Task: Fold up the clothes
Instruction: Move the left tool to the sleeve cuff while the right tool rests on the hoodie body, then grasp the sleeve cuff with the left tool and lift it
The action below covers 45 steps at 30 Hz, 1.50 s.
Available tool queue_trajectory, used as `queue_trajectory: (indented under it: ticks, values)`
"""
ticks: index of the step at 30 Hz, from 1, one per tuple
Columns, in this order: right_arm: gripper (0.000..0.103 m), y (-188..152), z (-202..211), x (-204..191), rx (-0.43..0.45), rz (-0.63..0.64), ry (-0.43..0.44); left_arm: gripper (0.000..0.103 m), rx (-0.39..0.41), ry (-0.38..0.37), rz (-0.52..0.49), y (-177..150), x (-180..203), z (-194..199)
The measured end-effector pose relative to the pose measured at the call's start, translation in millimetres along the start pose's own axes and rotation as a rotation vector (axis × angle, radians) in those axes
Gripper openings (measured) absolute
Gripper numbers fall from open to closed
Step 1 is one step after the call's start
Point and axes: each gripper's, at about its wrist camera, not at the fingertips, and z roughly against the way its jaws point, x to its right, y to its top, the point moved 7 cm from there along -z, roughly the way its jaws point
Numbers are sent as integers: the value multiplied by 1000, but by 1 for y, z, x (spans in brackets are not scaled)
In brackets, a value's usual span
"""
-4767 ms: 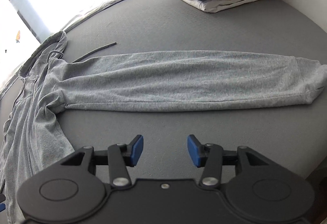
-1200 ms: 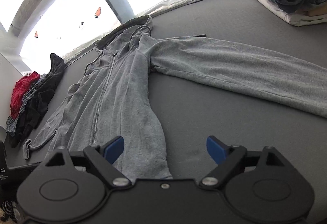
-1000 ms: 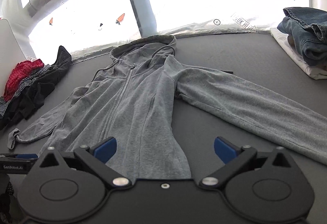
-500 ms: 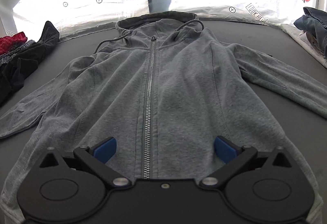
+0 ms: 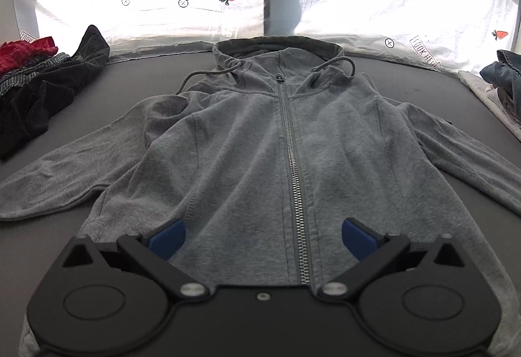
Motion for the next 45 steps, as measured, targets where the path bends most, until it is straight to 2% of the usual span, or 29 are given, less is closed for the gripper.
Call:
queue_trajectory:
  ticks: [2,4,5,6,7,11,15,21,23,26,27,32,34,39,43,45]
  values:
    - [103,4,-4,-23,3,39,59,59,-1,-13,33,0,-8,1]
    - [103,5,-11,-44,-2,83,109,44,-2,-27,67,-1,-16,1]
    - [103,4,-16,-51,-9,96,125,39,-2,-28,79,-1,-20,2]
    - [103,4,-21,-59,-17,103,145,27,-1,-28,91,0,-24,3]
    - [103,3,-27,-69,-28,114,166,22,1,-29,98,0,-28,4]
    - [103,-7,-38,-89,-15,205,169,16,27,0,99,2,-42,10]
    - [103,-9,-38,-86,10,179,177,14,61,73,106,9,-62,19]
    - [103,-8,-39,-85,12,177,179,13,95,166,245,21,-110,25]
    - [103,-8,-39,-85,12,176,179,13,68,161,278,19,-119,23]
    - [103,-8,-39,-85,13,176,179,15,48,77,324,15,-116,25]
    - [103,-8,-39,-85,13,176,179,20,42,44,326,14,-110,26]
    - [103,-8,-38,-85,13,177,180,54,4,-84,264,21,-64,19]
    - [103,-8,-38,-85,14,177,180,76,-8,-111,222,26,-46,15]
    - [103,-8,-38,-85,14,176,180,83,-26,-140,104,40,-10,2]
    - [103,-8,-38,-85,14,176,180,83,-37,-90,31,39,3,-11]
    - [103,-8,-38,-85,14,176,180,78,-39,-69,1,37,7,-15]
